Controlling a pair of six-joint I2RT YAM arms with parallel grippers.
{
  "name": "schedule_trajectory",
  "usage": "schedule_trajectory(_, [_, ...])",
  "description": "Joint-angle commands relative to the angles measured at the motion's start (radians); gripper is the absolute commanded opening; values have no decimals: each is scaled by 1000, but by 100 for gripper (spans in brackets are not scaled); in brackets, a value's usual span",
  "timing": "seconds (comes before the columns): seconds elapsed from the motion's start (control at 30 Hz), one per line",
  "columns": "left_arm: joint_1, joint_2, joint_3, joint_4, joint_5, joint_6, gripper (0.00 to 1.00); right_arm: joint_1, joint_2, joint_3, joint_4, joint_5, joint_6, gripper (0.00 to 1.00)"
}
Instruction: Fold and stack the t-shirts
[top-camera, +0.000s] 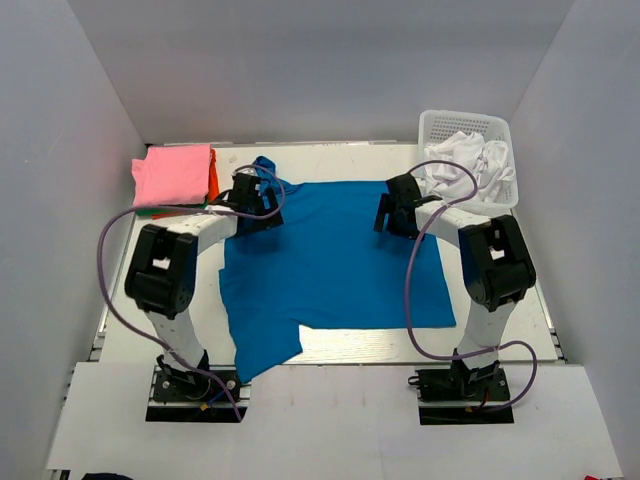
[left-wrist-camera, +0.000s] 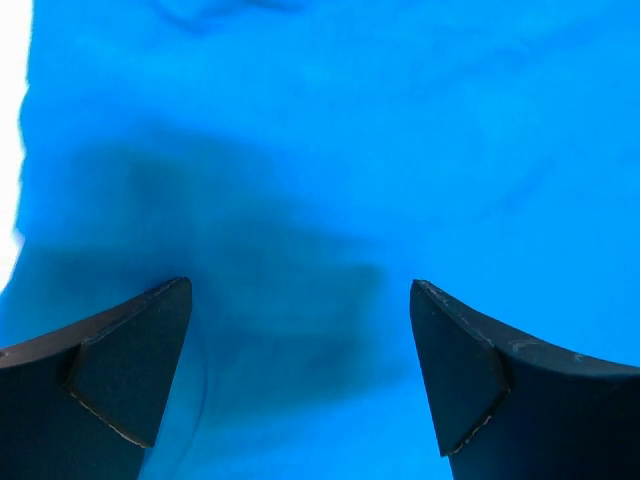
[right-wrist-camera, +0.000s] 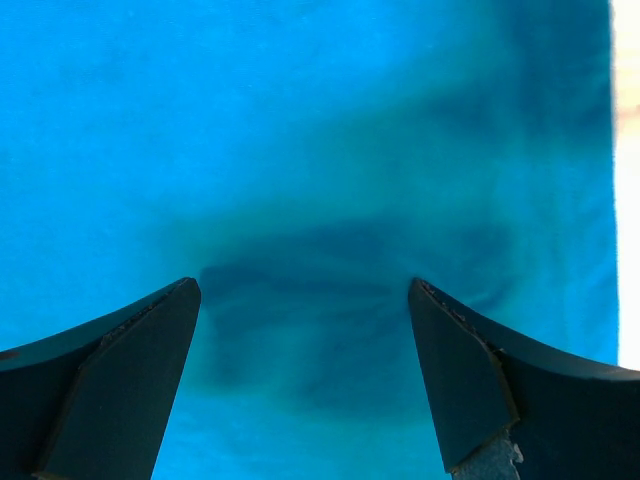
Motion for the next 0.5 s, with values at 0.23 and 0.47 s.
schedule_trajectory(0.23, [20, -138, 48, -32, -141, 53, 100, 1, -130, -16, 42, 18, -77, 91])
schedule_trajectory(0.47, [47, 107, 287, -98, -172, 53, 100, 1, -107, -7, 72, -10, -109, 91])
